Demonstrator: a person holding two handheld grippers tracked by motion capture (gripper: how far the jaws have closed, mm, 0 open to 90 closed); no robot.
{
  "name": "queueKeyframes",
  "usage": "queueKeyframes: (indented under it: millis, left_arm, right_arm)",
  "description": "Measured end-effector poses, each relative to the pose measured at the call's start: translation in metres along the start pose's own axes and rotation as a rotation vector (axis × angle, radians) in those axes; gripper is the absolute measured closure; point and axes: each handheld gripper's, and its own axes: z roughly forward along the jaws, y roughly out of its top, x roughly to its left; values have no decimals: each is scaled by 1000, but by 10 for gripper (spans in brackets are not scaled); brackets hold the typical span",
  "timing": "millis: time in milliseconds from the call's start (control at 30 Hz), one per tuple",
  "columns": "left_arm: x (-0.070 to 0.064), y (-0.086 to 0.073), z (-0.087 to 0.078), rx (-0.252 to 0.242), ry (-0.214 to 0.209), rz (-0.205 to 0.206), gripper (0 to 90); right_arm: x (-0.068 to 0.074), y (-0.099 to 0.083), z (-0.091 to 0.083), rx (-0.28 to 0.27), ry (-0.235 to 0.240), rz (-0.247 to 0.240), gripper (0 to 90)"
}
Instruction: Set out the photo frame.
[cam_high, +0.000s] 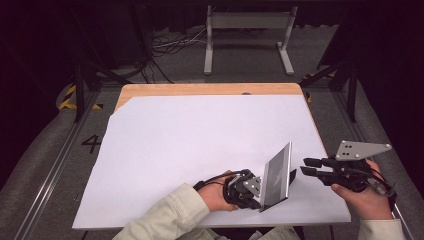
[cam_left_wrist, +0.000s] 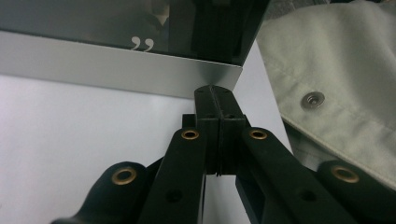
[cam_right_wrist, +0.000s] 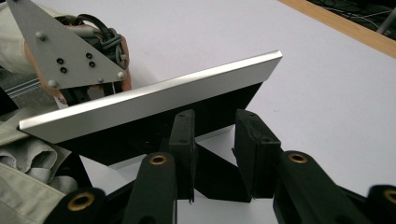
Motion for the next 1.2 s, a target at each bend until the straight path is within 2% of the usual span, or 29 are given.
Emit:
queueKeyframes:
  millis: [500, 867, 1200]
  left_arm:
    - [-4, 13, 13, -22, -20, 9, 900]
    - [-6, 23, 22, -34, -15, -36, 900]
    - [-6, 30, 29, -45, 2, -48, 900]
  right_arm:
    - [1, -4, -8, -5, -17, 9, 684]
    - [1, -4, -13, -10, -23, 12, 679]
    - [1, -5, -17, -22, -34, 29, 657]
